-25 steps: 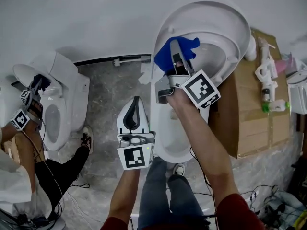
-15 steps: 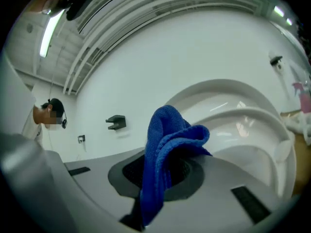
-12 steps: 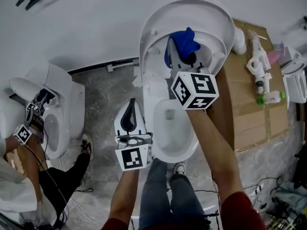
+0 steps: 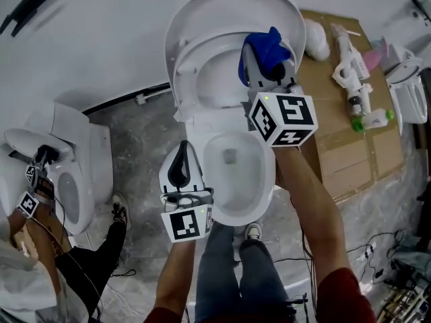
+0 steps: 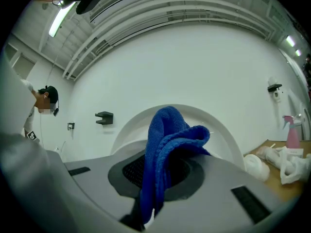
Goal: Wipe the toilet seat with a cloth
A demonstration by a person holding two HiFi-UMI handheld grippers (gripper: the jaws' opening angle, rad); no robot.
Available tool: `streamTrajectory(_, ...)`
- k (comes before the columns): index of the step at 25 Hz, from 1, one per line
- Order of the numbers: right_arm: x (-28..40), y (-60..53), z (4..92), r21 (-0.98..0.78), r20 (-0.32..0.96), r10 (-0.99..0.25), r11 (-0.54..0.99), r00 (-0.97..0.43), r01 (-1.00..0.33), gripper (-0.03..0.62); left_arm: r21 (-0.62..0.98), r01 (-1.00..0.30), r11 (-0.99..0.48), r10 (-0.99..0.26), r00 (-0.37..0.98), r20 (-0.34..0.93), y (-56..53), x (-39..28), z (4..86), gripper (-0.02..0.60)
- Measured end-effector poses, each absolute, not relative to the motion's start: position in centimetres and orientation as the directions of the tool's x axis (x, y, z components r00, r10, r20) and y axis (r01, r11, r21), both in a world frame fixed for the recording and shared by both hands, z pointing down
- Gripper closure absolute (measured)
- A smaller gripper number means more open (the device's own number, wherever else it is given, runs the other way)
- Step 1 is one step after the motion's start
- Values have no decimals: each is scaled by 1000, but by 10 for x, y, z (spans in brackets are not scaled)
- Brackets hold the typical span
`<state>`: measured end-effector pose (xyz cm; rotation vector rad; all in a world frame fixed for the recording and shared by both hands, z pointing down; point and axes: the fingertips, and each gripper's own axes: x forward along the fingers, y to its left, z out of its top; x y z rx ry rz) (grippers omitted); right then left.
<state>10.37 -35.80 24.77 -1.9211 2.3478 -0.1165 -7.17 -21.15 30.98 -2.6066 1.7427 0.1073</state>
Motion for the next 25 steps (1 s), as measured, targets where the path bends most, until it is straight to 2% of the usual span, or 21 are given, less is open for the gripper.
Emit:
streamTrajectory(15,189,-337,303,-47,31,-993,116,-117,-992,542,34,-908,-417,-909,416,-23,-207,-46,348,566)
streamTrajectory(25,208,-325,336,-2,16,-997,73,-73,-997,542,40,-910,-414,-910,414,14,-208,-43,383,566)
